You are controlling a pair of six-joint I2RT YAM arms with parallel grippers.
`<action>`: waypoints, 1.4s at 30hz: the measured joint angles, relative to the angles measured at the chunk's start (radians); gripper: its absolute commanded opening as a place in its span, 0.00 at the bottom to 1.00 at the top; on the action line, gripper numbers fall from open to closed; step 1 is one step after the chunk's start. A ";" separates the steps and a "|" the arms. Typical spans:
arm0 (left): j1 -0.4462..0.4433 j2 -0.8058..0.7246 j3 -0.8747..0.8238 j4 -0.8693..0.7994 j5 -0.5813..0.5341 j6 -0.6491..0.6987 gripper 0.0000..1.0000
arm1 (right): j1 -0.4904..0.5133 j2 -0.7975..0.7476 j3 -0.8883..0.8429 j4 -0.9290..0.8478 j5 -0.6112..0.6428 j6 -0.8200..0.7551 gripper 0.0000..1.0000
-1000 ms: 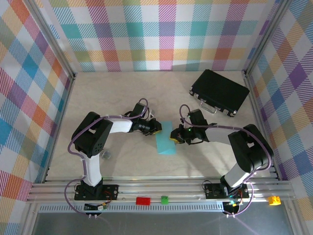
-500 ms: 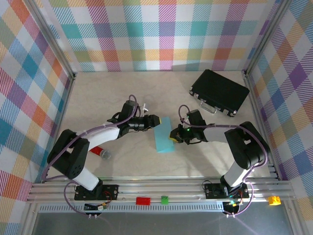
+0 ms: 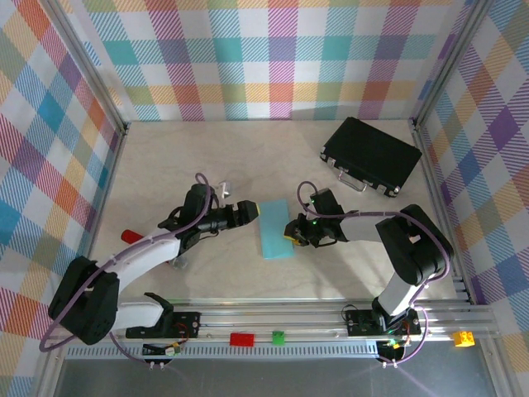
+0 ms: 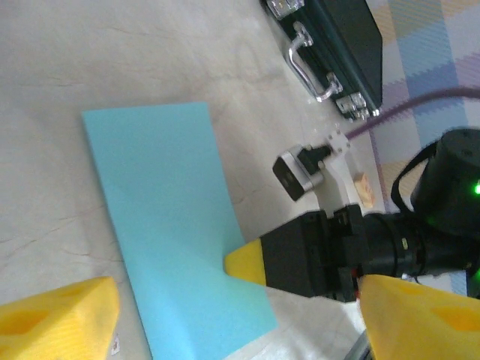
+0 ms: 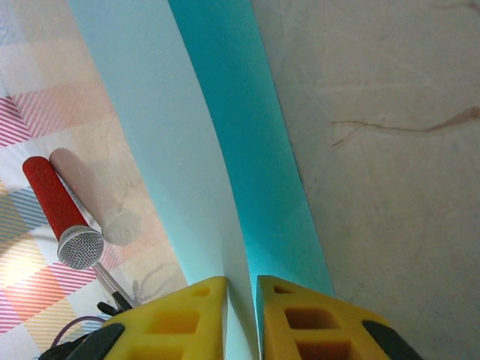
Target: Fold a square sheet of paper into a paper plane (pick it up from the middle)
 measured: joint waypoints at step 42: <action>-0.183 0.113 -0.011 0.009 0.027 0.183 0.69 | -0.055 0.099 0.167 -0.175 -0.023 -0.171 0.08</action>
